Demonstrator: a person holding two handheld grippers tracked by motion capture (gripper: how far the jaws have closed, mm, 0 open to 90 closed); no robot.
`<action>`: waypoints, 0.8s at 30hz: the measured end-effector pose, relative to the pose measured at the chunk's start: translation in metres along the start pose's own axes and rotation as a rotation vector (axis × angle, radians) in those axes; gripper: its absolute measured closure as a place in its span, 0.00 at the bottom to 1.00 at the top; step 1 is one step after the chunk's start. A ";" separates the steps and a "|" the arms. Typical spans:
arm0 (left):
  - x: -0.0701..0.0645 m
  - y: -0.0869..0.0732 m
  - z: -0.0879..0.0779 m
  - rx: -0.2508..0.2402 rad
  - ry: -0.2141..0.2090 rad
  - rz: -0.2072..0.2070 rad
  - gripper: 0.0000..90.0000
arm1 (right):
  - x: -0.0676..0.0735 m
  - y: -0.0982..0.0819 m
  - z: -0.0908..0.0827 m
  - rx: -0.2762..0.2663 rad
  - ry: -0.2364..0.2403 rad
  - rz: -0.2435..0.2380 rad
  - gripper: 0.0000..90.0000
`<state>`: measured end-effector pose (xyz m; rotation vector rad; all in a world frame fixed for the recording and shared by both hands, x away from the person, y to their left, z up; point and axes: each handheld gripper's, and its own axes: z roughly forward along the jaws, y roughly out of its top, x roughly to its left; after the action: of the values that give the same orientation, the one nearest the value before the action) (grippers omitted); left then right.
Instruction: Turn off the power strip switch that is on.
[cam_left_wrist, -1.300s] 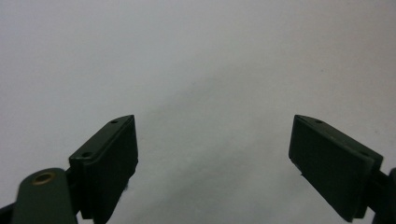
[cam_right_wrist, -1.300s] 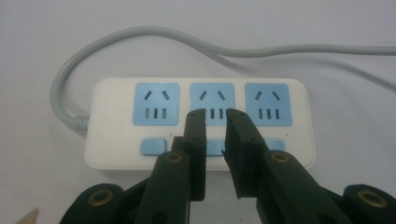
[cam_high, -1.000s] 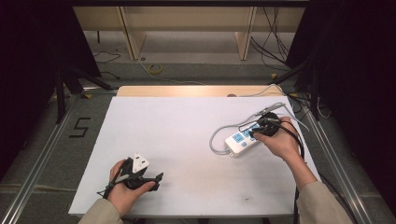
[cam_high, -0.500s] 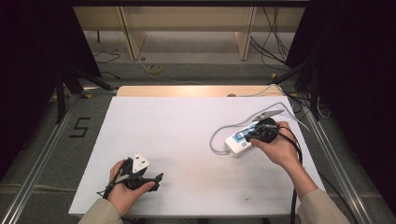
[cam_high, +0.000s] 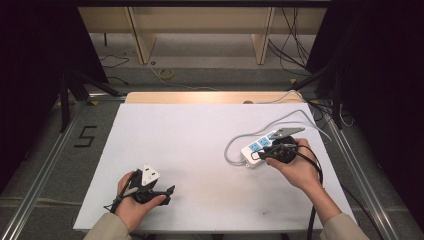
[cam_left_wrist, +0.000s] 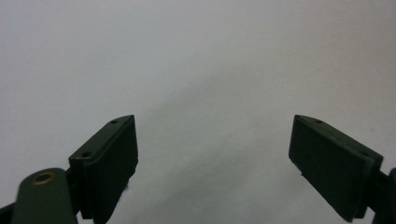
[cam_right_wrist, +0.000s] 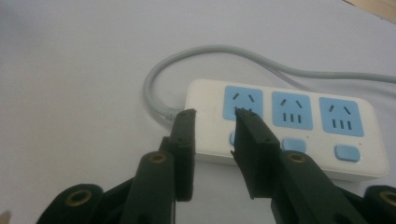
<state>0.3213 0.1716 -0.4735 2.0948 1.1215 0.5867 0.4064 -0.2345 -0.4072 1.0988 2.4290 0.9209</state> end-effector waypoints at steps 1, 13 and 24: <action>0.000 0.000 0.000 -0.002 0.000 0.000 0.17 | 0.000 0.000 0.000 0.000 0.000 0.000 0.77; -0.001 -0.001 0.000 -0.005 -0.006 0.001 0.17 | 0.016 -0.025 -0.003 -0.064 0.044 -0.008 0.69; -0.003 -0.001 0.001 -0.007 -0.012 0.000 0.17 | 0.025 -0.049 -0.004 -0.116 0.086 -0.029 0.63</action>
<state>0.3198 0.1695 -0.4753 2.0897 1.1115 0.5765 0.3607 -0.2417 -0.4379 0.9993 2.4179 1.1063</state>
